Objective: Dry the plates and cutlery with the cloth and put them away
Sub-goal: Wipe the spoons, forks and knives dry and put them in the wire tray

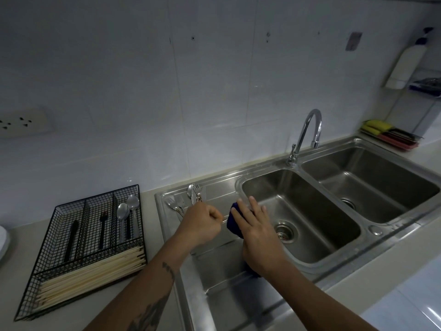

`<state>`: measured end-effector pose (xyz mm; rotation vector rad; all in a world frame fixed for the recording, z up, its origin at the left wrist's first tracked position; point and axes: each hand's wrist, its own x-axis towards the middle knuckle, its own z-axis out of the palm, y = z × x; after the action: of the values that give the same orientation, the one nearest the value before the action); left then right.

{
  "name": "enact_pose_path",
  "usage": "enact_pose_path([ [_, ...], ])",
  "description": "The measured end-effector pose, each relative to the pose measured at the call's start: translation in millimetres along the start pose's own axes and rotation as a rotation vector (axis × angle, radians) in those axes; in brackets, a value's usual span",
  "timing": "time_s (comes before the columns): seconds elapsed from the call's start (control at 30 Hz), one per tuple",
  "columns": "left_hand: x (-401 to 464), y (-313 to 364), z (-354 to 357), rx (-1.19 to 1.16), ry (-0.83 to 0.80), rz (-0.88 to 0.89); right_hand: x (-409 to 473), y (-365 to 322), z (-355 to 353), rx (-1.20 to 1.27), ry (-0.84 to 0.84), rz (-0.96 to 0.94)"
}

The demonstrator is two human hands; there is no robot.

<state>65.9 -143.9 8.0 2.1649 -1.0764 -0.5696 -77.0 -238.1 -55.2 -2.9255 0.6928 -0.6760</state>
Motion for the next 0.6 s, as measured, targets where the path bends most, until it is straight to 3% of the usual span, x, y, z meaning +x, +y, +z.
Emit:
enact_pose_path([
  [0.1, 0.0, 0.8, -1.1, -0.004, -0.001, 0.004, 3.2, 9.1, -6.6, -0.056, -0.044, -0.024],
  [0.23, -4.5, -5.8, 8.5, 0.017, 0.011, -0.012, 10.6, 27.7, -15.4, 0.016, -0.022, 0.155],
  [0.43, -2.0, -10.9, 13.8, 0.050, -0.014, 0.005, 34.4, 16.8, -38.2, 0.201, 0.155, 0.307],
  [0.6, 5.7, -6.8, 1.7, 0.032, 0.038, -0.004, 15.5, 1.9, -6.2, 0.120, 0.031, 0.031],
])
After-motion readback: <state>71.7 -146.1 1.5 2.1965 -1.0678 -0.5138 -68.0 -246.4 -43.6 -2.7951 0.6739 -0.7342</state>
